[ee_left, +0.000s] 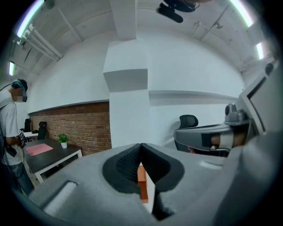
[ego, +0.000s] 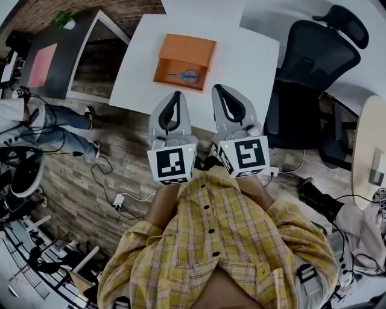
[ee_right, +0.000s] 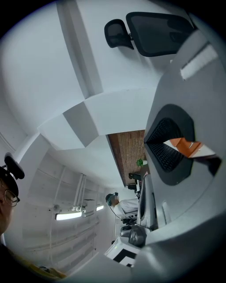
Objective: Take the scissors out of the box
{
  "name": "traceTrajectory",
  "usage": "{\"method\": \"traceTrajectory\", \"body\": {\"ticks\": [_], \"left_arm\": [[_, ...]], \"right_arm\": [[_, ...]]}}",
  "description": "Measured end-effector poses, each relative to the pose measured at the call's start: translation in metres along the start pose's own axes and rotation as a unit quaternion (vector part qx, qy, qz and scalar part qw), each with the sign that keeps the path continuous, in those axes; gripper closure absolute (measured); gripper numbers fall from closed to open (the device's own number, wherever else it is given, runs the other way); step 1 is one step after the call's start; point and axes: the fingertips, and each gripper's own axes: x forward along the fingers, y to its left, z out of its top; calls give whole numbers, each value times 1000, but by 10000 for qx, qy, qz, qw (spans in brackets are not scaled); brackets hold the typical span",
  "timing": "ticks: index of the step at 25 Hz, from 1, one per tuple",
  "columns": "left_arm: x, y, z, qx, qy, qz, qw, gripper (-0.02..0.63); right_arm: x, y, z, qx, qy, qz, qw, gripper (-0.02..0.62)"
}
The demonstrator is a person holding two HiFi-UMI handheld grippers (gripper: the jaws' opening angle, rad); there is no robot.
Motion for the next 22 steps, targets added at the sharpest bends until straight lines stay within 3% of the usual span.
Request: {"method": "traceTrajectory", "body": {"ticks": [6, 14, 22], "left_arm": [[24, 8, -15, -13, 169, -142, 9998, 604], [52, 17, -36, 117, 512, -664, 9964, 604], [85, 39, -67, 186, 1037, -892, 9904, 603]], "right_arm": [[21, -8, -20, 32, 196, -145, 9997, 594], [46, -10, -30, 41, 364, -415, 9985, 594], [73, -10, -42, 18, 550, -561, 9969, 594]]}}
